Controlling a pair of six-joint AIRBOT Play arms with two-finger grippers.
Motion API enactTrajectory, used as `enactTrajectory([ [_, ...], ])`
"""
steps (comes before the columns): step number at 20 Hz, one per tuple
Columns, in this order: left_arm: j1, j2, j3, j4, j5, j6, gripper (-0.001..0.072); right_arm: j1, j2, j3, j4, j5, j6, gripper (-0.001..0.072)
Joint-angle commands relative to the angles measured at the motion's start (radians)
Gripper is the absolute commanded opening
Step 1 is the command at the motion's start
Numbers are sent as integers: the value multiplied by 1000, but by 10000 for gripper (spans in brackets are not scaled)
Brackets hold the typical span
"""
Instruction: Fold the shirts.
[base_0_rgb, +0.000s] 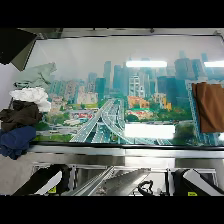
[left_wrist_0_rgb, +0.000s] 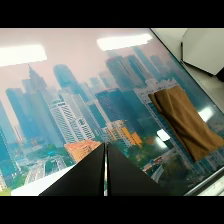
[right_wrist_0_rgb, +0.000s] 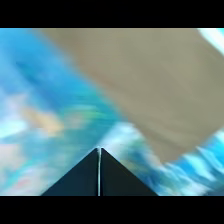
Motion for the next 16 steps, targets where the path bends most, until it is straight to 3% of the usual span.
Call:
enactTrajectory([
  [1, -1, 30, -85, 0, 11, -24, 20, 183, 160, 10, 82, 5, -59, 14],
  [6, -60, 353, -769, 0, -197, -40, 20, 602, 385, -226, 20, 115, -59, 14],
  [9, -129, 488, -1088, -3, -314, -108, 20, 739, 430, -298, 20, 176, -59, 14],
  [16, -197, 597, -1236, -1, -395, -147, 21, 788, 418, -299, 43, 178, -52, 14],
])
